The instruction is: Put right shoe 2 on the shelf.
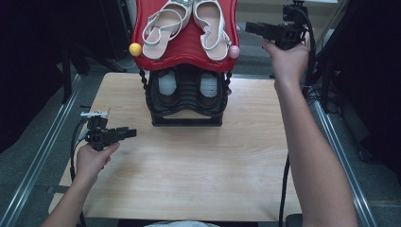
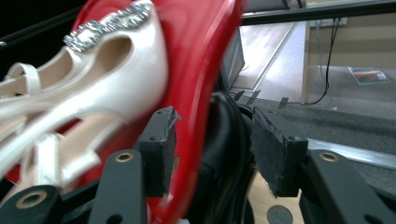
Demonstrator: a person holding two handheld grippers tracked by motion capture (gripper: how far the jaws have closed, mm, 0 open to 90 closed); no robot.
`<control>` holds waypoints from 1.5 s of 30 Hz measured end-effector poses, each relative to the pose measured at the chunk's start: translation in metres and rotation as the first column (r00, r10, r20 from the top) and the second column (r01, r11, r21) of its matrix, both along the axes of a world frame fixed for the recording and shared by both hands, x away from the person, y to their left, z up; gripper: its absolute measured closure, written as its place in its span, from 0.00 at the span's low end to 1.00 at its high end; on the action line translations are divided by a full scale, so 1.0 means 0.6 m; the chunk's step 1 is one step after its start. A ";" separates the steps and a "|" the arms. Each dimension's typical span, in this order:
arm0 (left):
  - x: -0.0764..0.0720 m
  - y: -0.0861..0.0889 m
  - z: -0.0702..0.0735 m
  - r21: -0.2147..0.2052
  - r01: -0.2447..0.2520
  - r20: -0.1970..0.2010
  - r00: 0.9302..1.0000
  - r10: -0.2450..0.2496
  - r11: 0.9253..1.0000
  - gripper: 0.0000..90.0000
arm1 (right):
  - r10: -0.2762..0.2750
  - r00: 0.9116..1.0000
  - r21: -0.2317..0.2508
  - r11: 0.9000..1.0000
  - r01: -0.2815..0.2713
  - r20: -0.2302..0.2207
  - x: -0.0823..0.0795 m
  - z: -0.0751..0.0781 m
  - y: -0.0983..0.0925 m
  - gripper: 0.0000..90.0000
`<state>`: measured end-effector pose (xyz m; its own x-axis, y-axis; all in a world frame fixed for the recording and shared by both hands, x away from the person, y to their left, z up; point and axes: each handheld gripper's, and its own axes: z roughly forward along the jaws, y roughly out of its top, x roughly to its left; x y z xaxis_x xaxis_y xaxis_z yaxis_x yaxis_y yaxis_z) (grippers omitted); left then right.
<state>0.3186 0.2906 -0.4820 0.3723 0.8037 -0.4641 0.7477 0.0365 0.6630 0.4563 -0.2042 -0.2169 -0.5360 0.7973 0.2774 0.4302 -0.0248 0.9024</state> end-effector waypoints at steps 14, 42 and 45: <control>0.005 -0.006 -0.001 0.004 0.011 0.004 1.000 -0.011 1.000 0.52 | -0.016 0.998 0.016 1.000 0.017 -0.067 -0.010 -0.086 -0.049 0.57; 0.025 -0.028 -0.005 0.008 0.062 0.001 0.998 -0.062 0.998 0.50 | 0.004 0.989 0.042 0.999 0.003 -0.150 -0.058 -0.200 -0.071 0.51; 0.027 -0.032 -0.006 0.007 0.060 -0.001 0.998 -0.060 0.998 0.51 | 0.009 0.986 0.045 0.999 -0.002 -0.169 -0.065 -0.212 -0.069 0.49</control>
